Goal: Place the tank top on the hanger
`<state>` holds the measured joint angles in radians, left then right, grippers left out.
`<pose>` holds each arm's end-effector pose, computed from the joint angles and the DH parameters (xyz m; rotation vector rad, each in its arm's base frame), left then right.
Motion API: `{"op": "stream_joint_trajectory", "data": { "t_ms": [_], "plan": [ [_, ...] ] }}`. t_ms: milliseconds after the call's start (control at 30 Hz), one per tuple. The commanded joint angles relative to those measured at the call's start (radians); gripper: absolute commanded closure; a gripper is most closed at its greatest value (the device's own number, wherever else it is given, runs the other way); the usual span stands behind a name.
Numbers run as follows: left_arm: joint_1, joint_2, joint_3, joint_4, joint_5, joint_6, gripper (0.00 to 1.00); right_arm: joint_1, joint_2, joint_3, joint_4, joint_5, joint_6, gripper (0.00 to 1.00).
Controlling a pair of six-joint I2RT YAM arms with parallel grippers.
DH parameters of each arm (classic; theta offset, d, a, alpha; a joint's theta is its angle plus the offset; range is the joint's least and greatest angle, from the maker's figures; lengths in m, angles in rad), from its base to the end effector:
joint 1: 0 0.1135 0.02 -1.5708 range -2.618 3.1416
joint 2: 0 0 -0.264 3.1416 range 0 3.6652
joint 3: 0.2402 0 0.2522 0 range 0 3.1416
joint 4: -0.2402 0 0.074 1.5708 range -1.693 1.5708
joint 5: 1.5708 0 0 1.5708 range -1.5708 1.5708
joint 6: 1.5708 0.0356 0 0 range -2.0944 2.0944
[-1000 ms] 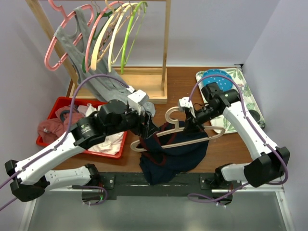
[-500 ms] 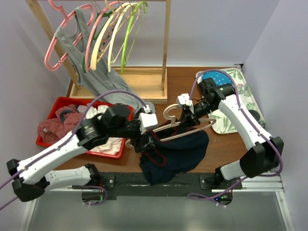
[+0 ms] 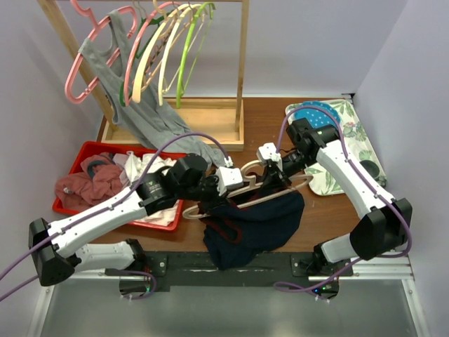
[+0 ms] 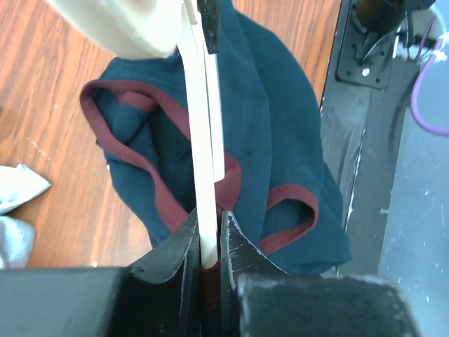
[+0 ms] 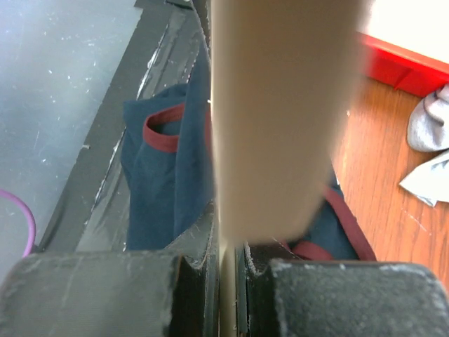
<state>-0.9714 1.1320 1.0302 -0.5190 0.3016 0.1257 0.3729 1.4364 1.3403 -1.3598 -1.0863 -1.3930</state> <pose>0.1297 -0.2086 0.3245 1.3346 1.8438 -0.7933 0.2163 0.1184 0.3214 -1.8075 1.3831 1.1346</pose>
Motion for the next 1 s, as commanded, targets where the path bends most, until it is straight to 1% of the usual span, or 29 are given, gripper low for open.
{"op": "stream_joint_trajectory", "data": {
  "t_ms": [0, 33, 67, 167, 233, 333, 367, 400, 433, 467, 500, 533, 567, 600, 633, 667, 700, 733, 767, 833, 867, 900, 933, 967],
  "plan": [
    [-0.01, -0.086, -0.103, 0.187, 0.034, -0.101, 1.0, 0.004, -0.028, 0.003, -0.206, -0.069, -0.037, 0.99],
    [-0.009, -0.096, -0.142, 0.224, 0.036, -0.153, 1.0, 0.004, -0.027, 0.005, -0.208, -0.067, -0.035, 0.98],
    [-0.009, -0.106, -0.16, 0.24, 0.036, -0.175, 1.0, 0.004, -0.028, 0.008, -0.209, -0.064, -0.034, 0.97],
    [-0.009, -0.15, -0.235, 0.298, 0.034, -0.27, 1.0, 0.004, -0.024, 0.025, -0.208, -0.05, -0.014, 0.86],
    [-0.007, -0.192, -0.297, 0.348, 0.028, -0.346, 1.0, 0.004, -0.021, 0.046, -0.202, -0.043, 0.012, 0.85],
    [-0.007, -0.256, -0.378, 0.417, 0.013, -0.438, 1.0, 0.004, -0.021, 0.072, -0.17, -0.026, 0.078, 0.72],
    [-0.007, -0.271, -0.396, 0.428, 0.002, -0.461, 1.0, 0.004, -0.021, 0.083, -0.159, -0.014, 0.1, 0.65],
    [-0.007, -0.302, -0.424, 0.439, -0.019, -0.483, 1.0, 0.004, -0.022, 0.106, -0.145, -0.001, 0.17, 0.63],
    [-0.007, -0.316, -0.436, 0.444, -0.028, -0.518, 1.0, 0.004, -0.025, 0.12, -0.087, 0.053, 0.227, 0.61],
    [-0.007, -0.348, -0.449, 0.445, -0.042, -0.537, 1.0, 0.003, -0.03, 0.161, -0.052, 0.095, 0.292, 0.53],
    [-0.007, -0.366, -0.464, 0.433, -0.083, -0.555, 1.0, 0.001, -0.042, 0.187, -0.012, 0.144, 0.361, 0.49],
    [-0.007, -0.385, -0.47, 0.426, -0.111, -0.596, 1.0, -0.006, -0.053, 0.21, 0.067, 0.205, 0.493, 0.46],
    [-0.007, -0.428, -0.478, 0.418, -0.14, -0.615, 1.0, -0.044, -0.063, 0.253, 0.105, 0.285, 0.547, 0.41],
    [-0.007, -0.452, -0.492, 0.406, -0.2, -0.633, 1.0, -0.075, -0.088, 0.272, 0.137, 0.301, 0.625, 0.38],
    [-0.006, -0.477, -0.498, 0.399, -0.234, -0.676, 1.0, -0.113, -0.102, 0.284, 0.19, 0.296, 0.662, 0.34],
    [-0.006, -0.523, -0.504, 0.389, -0.274, -0.699, 1.0, -0.177, -0.119, 0.286, 0.226, 0.301, 0.707, 0.27],
    [-0.006, -0.544, -0.512, 0.372, -0.342, -0.725, 1.0, -0.193, -0.135, 0.277, 0.253, 0.321, 0.753, 0.24],
    [-0.006, -0.564, -0.518, 0.37, -0.366, -0.757, 1.0, -0.196, -0.169, 0.258, 0.299, 0.339, 0.768, 0.22],
    [-0.007, -0.595, -0.524, 0.37, -0.402, -0.773, 1.0, -0.196, -0.185, 0.191, 0.318, 0.347, 0.778, 0.18],
    [-0.006, -0.615, -0.544, 0.384, -0.423, -0.808, 1.0, -0.196, -0.206, 0.102, 0.373, 0.33, 0.811, 0.18],
    [-0.006, -0.62, -0.55, 0.389, -0.43, -0.816, 1.0, -0.196, -0.206, 0.006, 0.393, 0.318, 0.834, 0.18],
    [-0.006, -0.62, -0.555, 0.392, -0.441, -0.825, 1.0, -0.196, -0.203, -0.044, 0.415, 0.287, 0.879, 0.18],
    [-0.006, -0.617, -0.555, 0.393, -0.443, -0.839, 1.0, -0.195, -0.197, -0.094, 0.477, 0.284, 0.92, 0.18],
    [-0.006, -0.607, -0.558, 0.393, -0.447, -0.848, 1.0, -0.192, -0.185, -0.195, 0.531, 0.278, 0.977, 0.18]
  ]
}}
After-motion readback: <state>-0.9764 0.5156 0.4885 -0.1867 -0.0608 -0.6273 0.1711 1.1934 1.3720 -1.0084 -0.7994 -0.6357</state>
